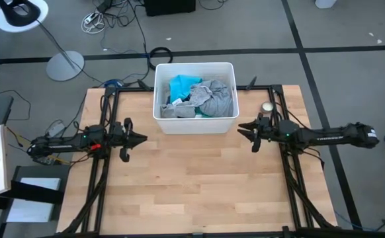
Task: Sort clothes
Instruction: Return to Home Position
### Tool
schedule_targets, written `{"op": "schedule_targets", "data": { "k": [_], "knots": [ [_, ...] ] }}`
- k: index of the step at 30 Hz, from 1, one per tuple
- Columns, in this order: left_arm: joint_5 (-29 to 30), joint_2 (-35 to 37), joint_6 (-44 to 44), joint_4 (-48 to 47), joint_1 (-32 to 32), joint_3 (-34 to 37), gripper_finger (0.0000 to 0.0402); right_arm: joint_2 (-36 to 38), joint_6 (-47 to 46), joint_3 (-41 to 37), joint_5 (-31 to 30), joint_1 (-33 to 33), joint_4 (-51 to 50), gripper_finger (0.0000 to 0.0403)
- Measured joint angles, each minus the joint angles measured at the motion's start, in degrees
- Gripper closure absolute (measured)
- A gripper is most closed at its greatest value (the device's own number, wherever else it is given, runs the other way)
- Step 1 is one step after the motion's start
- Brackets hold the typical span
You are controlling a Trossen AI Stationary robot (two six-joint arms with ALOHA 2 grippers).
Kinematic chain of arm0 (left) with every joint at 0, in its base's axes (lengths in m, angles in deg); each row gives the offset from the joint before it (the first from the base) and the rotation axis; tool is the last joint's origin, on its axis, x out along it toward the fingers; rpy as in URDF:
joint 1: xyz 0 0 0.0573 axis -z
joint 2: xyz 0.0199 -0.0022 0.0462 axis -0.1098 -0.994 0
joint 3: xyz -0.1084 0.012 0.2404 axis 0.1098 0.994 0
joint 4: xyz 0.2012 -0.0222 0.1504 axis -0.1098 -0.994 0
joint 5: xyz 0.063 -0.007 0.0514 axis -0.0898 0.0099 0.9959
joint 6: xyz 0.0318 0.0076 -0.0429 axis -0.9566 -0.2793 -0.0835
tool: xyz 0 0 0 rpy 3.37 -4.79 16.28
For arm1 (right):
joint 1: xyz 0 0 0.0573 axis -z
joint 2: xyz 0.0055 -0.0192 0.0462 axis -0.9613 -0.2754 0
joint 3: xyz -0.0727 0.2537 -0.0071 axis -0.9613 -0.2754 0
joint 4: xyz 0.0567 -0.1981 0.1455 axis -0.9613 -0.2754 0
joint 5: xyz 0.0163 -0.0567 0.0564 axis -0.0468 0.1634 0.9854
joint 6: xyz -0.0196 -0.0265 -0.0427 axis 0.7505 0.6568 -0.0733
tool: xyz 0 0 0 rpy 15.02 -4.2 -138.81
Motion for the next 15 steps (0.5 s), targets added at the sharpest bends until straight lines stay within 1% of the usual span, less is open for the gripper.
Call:
{"op": "schedule_targets", "data": {
  "k": [5,9,12,15],
  "knots": [
    [0.0,0.0,0.0,0.0,0.0,0.0,0.0360,7.4,-0.6,0.2,0.0,0.1,-9.8,0.0273],
    [0.0,0.0,0.0,-0.1,0.0,0.0,0.0360,15.5,-0.4,0.3,0.0,0.1,-14.4,0.0273],
    [0.0,0.0,0.0,-0.1,0.0,0.0,0.0360,21.9,-0.1,0.4,0.0,0.1,-20.4,0.0273],
    [0.0,0.0,0.0,-0.1,0.0,0.0,0.0360,25.0,1.0,1.0,0.5,0.1,-21.6,0.0273]
  ]
}}
